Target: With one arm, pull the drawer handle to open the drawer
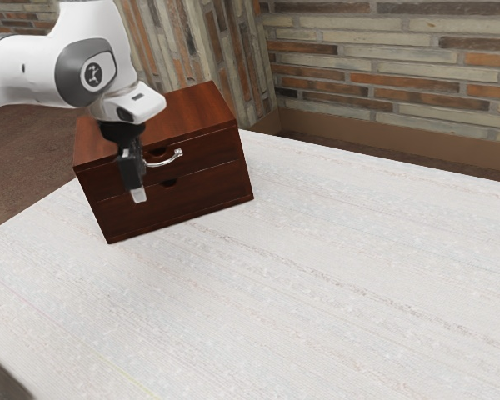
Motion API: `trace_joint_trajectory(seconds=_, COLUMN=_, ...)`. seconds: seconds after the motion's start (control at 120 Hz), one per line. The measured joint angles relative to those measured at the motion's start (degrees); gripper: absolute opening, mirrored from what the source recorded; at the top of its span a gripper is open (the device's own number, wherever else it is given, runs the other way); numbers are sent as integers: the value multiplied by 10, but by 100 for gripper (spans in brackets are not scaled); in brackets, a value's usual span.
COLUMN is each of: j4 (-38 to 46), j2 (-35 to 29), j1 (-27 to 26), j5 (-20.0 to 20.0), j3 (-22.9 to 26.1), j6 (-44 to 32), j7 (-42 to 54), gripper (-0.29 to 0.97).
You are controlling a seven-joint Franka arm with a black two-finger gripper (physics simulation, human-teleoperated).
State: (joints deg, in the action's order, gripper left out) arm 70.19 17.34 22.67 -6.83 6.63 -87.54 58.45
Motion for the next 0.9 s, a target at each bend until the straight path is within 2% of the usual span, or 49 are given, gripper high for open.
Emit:
trace_joint_trajectory(seconds=0.55, j4=-10, j2=2, j1=30, j5=-2, j3=-1, j6=8, j7=68, gripper=68)
trace_joint_trajectory(seconds=0.9, j4=-34, j2=36, j1=16, j5=2, j3=30, j6=-35, j7=33, gripper=68)
